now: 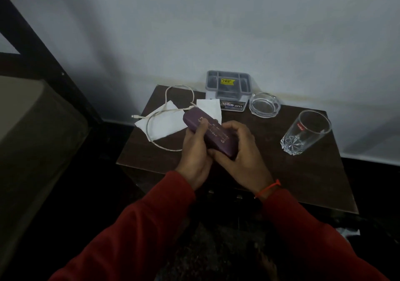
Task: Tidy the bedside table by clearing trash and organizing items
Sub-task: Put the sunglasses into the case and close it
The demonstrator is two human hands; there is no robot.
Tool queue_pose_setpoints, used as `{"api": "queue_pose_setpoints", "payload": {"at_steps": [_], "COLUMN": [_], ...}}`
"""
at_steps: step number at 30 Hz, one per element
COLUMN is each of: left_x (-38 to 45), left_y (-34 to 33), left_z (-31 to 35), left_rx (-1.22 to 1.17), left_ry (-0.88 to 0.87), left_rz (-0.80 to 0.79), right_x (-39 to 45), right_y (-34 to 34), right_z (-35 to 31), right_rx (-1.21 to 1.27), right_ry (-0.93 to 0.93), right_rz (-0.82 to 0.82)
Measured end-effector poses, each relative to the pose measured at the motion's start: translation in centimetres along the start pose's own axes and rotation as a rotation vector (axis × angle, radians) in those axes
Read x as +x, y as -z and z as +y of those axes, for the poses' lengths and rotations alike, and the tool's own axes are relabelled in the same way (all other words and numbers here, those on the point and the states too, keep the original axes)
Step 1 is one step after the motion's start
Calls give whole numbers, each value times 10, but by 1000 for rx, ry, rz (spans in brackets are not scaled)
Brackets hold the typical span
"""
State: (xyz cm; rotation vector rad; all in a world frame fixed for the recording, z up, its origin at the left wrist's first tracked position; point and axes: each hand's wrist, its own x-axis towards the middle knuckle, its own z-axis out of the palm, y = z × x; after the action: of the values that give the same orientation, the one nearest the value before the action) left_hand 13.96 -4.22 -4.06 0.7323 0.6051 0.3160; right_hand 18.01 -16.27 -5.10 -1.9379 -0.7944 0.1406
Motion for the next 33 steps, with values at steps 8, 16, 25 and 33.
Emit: {"api": "queue_pose_setpoints", "payload": {"at_steps": [8, 16, 25, 33], "left_x": [-4, 23, 10, -9], "left_y": [1, 6, 14, 28], "left_z": [3, -10, -28, -29], "left_rx": [544, 1717, 2173, 2133], "left_ry": [-251, -611, -398, -478], "left_rz": [-97, -231, -285, -589], "right_x": [13, 32, 53, 77], "right_y": [23, 35, 32, 15], "right_z": [13, 60, 87, 84], "right_rx": [-182, -81, -390, -550], "right_ry": [9, -251, -318, -291], "right_rz": [94, 291, 120, 128]}}
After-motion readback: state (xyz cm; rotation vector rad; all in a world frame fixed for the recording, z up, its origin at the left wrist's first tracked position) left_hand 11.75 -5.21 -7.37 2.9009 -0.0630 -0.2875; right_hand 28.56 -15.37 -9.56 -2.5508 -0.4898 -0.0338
